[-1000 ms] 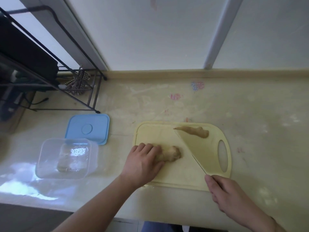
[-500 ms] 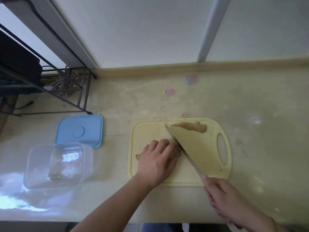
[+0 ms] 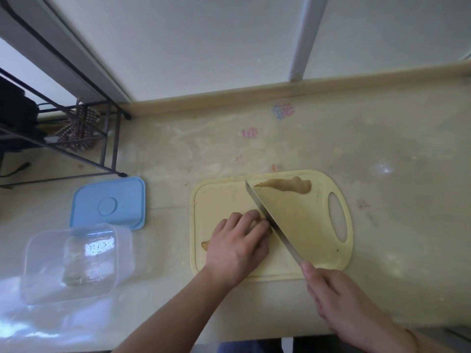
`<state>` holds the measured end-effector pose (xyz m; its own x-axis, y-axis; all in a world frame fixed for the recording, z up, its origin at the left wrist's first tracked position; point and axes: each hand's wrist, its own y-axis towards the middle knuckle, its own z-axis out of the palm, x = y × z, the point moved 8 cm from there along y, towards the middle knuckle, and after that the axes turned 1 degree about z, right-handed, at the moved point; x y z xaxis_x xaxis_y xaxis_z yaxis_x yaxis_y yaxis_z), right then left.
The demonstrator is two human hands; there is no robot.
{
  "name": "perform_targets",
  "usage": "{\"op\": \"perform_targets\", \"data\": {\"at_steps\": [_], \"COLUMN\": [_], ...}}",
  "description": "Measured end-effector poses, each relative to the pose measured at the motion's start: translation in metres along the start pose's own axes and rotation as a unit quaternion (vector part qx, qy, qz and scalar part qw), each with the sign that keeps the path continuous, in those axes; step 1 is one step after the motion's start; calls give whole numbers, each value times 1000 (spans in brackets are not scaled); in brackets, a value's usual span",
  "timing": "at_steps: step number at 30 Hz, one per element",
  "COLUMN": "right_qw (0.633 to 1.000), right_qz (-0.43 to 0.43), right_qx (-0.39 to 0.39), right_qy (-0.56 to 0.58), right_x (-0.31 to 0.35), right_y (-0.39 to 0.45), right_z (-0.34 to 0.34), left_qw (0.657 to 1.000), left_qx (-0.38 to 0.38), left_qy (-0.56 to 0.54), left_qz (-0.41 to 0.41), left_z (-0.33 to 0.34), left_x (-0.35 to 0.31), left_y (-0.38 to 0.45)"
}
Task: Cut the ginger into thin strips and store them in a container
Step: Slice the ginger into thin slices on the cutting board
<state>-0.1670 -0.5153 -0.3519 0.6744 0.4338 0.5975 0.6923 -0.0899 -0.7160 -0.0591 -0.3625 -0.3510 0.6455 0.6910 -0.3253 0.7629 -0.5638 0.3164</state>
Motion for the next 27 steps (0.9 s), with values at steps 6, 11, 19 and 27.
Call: {"op": "perform_targets", "data": {"at_steps": [6,11,19,27], "right_qw": [999,998,998,996], "right_qz": [4,8,53,74], "right_qx": [-12,-12,24,36], "right_qy": [-31,-59,-9,37], "right_x": [-7,-7,3,5], "right_y": [0,7,17,16], "right_z": [-11,-34,-57,-49], "left_qw": [999,998,999,998], "left_qx": [17,27,20,-17], "left_qy": [-34,-46,-47,-63], "left_qz": [-1,-17,-17,11], "left_z": [0,-2,-4,-6], "left_x": [5,5,4,2], "left_y": [-1,0,0,8]}}
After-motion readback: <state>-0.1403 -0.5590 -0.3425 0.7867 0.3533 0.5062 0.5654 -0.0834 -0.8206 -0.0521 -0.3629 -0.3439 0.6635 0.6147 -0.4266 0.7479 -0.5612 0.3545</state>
